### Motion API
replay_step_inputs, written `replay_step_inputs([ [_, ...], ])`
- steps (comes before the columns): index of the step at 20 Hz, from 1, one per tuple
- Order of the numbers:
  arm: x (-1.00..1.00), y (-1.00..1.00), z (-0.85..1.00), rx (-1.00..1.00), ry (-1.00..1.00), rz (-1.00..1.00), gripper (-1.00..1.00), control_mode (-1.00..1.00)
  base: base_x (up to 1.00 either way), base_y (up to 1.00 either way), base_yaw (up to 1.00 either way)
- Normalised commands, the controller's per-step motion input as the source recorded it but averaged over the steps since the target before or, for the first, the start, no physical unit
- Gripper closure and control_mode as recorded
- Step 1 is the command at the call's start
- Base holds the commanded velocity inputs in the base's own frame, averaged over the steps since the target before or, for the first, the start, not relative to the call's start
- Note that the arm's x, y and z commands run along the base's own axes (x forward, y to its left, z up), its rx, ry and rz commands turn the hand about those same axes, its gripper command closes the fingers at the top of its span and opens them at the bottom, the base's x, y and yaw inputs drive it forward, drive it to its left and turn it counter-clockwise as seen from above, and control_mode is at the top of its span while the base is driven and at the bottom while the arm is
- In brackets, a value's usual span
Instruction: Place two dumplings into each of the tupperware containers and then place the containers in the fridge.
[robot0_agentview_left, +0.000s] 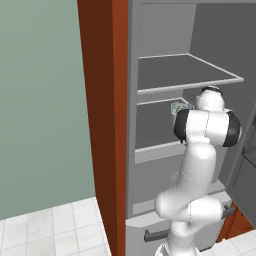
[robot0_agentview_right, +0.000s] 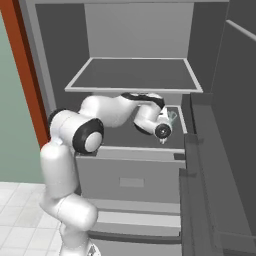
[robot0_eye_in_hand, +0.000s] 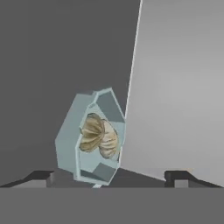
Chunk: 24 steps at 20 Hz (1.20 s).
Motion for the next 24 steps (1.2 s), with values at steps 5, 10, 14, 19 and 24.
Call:
replay_step_inputs([
  [5,-1.00,0.67,0.60,-0.35,-0.22,0.10,-1.00,-1.00,0.00,0.00,0.00],
  [10,-1.00,0.62,0.34,-0.51,-0.03,0.16,-1.00,-1.00,0.00,0.00,0.00],
  [14,-1.00,0.04,0.37,-0.52,0.00,0.16,-1.00,-1.00,0.00,0.00,0.00],
  [19,-1.00,0.04,0.39,-0.54,0.06,0.13,-1.00,-1.00,0.00,0.00,0.00],
  [24,-1.00,0.38,0.22,-0.67,0.23,0.04,-1.00,-1.00,0.00,0.00,0.00],
])
